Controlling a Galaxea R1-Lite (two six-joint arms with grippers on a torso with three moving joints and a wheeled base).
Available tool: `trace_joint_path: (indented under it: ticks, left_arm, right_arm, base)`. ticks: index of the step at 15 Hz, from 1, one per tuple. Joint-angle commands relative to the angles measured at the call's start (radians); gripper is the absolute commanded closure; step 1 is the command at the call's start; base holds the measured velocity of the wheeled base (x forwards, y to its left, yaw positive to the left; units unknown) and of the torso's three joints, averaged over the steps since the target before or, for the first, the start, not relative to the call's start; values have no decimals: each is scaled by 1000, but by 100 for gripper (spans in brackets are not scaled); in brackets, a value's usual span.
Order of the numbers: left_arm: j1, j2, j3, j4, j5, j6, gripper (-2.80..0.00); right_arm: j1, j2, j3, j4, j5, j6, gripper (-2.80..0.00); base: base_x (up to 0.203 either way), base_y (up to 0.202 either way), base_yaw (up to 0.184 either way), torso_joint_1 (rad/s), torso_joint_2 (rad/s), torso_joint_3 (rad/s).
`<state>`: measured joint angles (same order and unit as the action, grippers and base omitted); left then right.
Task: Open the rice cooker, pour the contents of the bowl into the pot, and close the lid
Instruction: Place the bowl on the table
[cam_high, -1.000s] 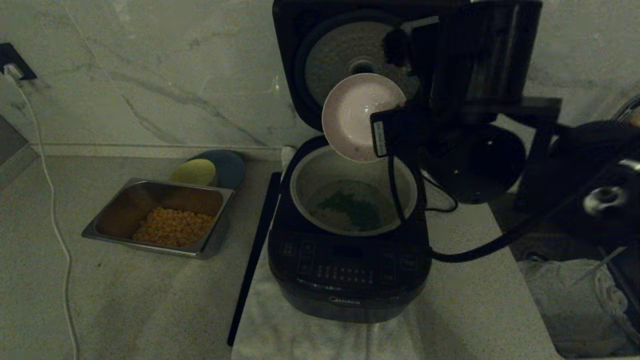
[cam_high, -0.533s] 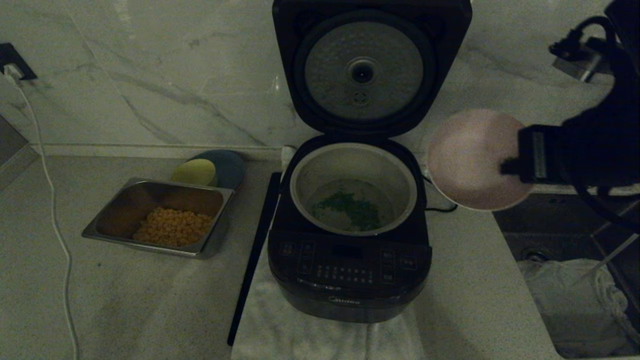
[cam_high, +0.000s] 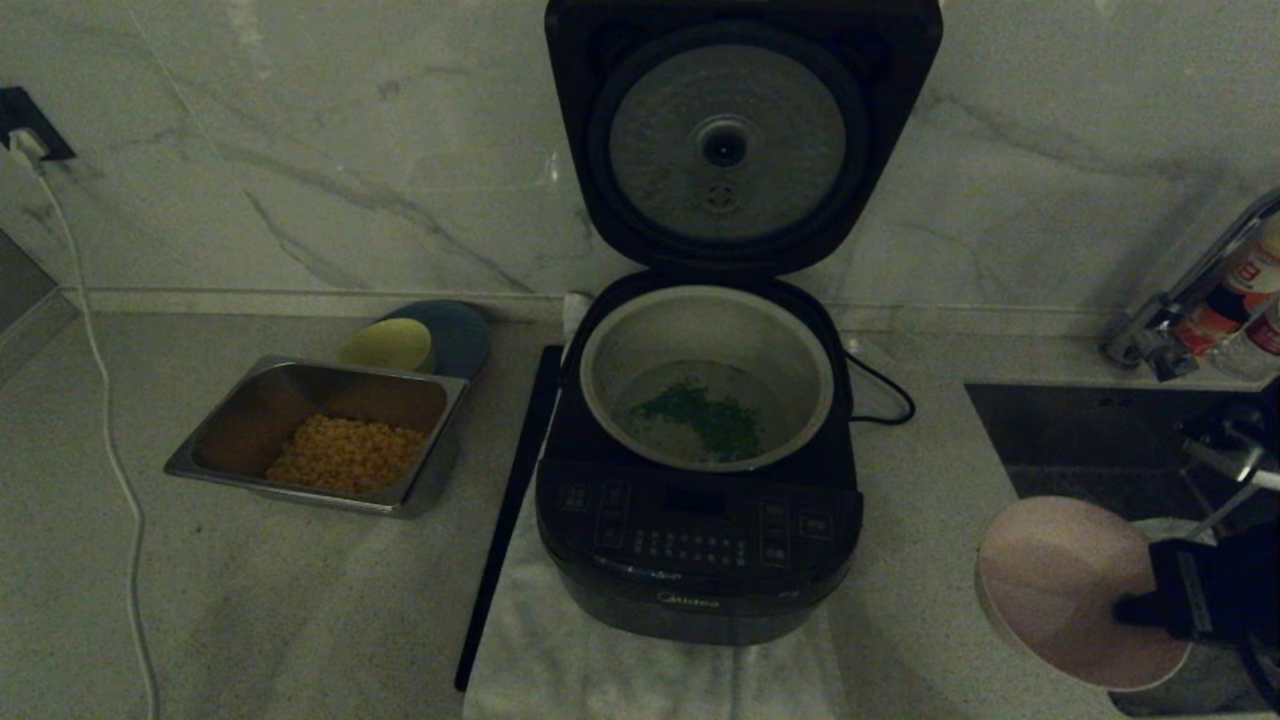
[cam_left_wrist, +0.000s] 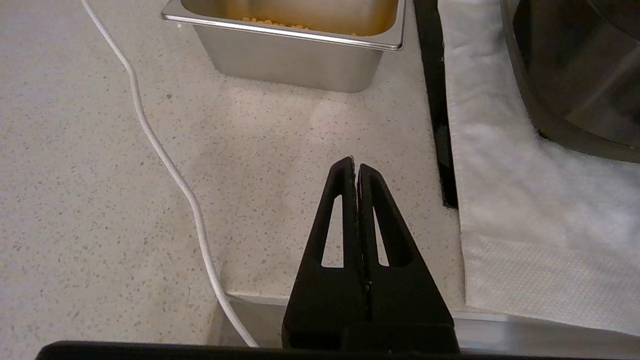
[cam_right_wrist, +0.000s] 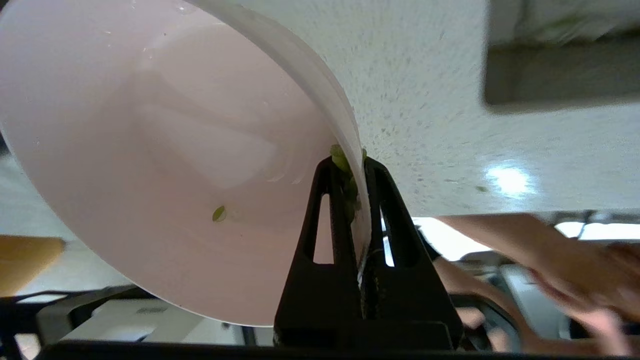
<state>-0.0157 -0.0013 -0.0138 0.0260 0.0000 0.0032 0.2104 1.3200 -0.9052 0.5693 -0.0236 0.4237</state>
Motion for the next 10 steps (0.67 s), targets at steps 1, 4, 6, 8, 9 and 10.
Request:
trace_joint_path:
  ticks: [1,4,6,8,9,10]
  left_arm:
    - [0,0,1,0,0,0,0]
    - [0,0,0,0,0,0,0]
    - [0,0,0,0,0,0,0]
    - [0,0,0,0,0,0,0]
    - [0,0,0,0,0,0,0]
    - [0,0,0,0,0,0,0]
  right_arm:
    - [-55,89,182,-259,43,-9,0]
    - [-102,283,247,-490,97,-15,0]
    - [-135,392,236,-590,113,-18,0]
    - [-151,441,178,-615,118,-19,0]
    - [-153,453,162,-617,119,-19,0]
    - [-157,468,149,-615,119,-19,0]
  base:
    - [0,0,0,0,0,0]
    - [0,0,0,0,0,0]
    - [0,0,0,0,0,0]
    - [0,0,0,0,0,0]
    - [0,0,0,0,0,0]
    - [0,0,0,0,0,0]
